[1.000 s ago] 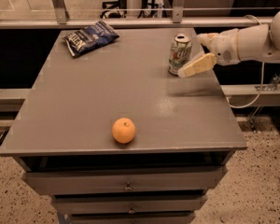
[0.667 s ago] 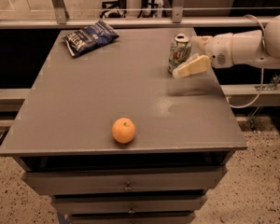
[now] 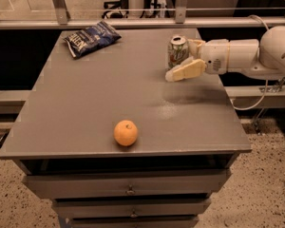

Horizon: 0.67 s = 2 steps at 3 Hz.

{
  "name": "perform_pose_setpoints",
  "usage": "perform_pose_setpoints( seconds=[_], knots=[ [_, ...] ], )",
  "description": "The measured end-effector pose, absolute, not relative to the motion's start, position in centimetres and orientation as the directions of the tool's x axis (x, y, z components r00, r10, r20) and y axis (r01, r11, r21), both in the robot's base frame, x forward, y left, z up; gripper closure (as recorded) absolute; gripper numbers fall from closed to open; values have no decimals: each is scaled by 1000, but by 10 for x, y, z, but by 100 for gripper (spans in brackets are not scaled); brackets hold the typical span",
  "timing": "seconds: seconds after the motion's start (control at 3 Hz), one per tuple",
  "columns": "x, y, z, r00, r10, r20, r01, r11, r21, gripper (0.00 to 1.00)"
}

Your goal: Knock 7up can over

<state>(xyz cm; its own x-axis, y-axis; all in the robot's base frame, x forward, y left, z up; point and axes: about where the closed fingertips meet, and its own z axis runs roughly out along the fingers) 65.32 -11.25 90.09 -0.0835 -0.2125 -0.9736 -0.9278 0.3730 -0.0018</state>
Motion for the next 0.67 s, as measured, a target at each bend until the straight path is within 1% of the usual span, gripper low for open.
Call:
perform_pose_setpoints(
  seconds=[0.67],
  knots=[
    [613, -65, 930, -51, -106, -993, -975, 219, 27, 0]
  ],
)
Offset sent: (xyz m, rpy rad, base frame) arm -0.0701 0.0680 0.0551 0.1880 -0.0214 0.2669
